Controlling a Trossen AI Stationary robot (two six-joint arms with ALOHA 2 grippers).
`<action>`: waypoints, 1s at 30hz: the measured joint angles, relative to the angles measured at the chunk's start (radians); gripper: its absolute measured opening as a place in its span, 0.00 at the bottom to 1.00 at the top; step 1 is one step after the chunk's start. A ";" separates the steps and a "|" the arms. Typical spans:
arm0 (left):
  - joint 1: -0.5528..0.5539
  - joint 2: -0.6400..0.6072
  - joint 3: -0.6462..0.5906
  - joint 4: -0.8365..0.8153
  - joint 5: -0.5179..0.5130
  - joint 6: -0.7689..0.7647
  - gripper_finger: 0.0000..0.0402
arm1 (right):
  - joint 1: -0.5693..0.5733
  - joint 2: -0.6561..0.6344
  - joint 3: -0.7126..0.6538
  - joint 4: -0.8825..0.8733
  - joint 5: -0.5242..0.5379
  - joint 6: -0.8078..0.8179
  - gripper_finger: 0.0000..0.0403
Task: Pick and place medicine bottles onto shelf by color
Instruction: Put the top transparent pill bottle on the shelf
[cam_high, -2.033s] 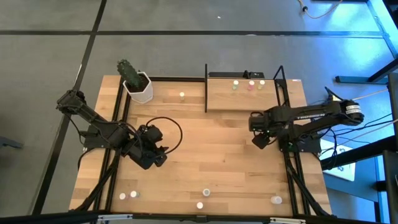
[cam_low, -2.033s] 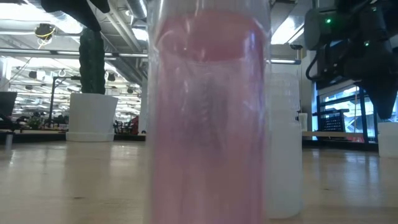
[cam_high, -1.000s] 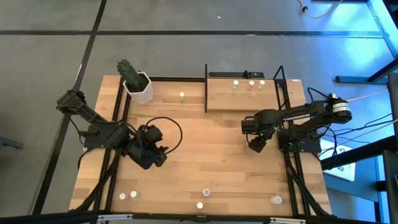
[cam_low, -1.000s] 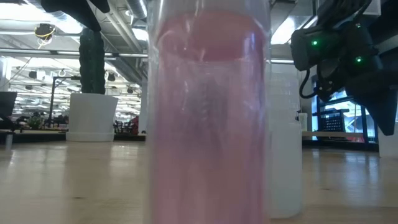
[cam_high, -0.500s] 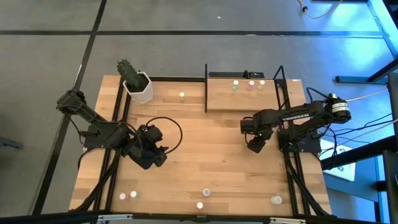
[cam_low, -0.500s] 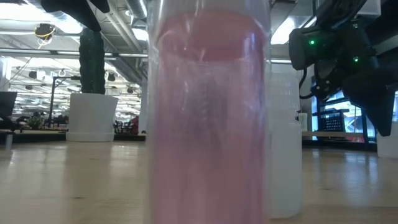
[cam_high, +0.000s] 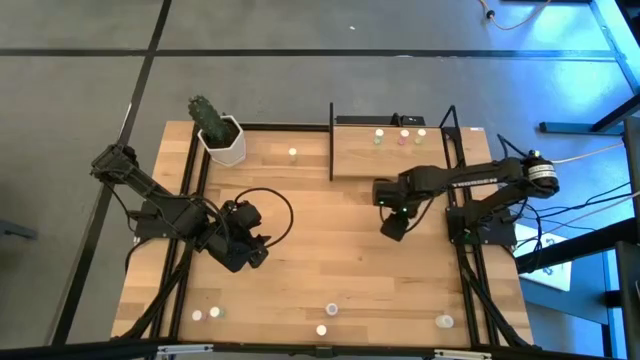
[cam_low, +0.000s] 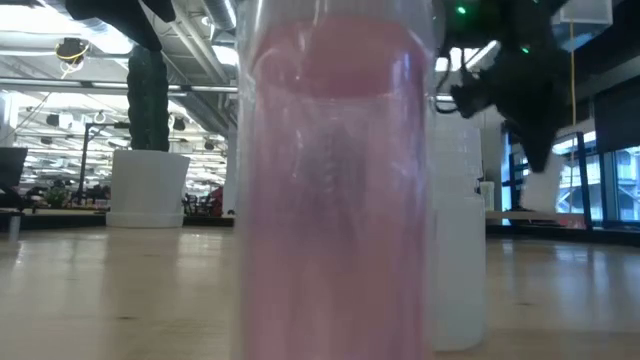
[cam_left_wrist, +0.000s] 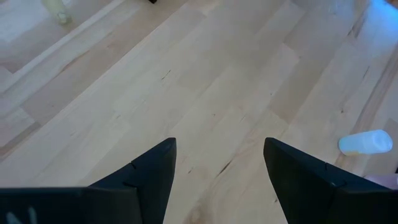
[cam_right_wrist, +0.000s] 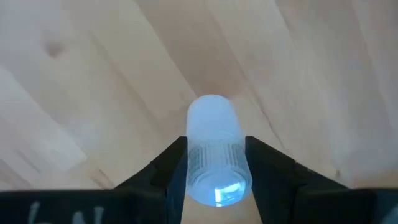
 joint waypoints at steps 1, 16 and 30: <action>0.000 0.000 0.000 0.000 0.000 0.000 0.59 | 0.000 0.021 0.029 -0.007 0.000 -0.023 0.36; 0.000 0.000 0.000 0.000 0.000 0.000 0.59 | 0.000 0.374 0.409 0.035 -0.008 -0.555 0.36; 0.000 0.000 0.000 0.001 0.000 -0.001 0.59 | 0.000 0.531 0.448 0.061 0.034 -0.649 0.36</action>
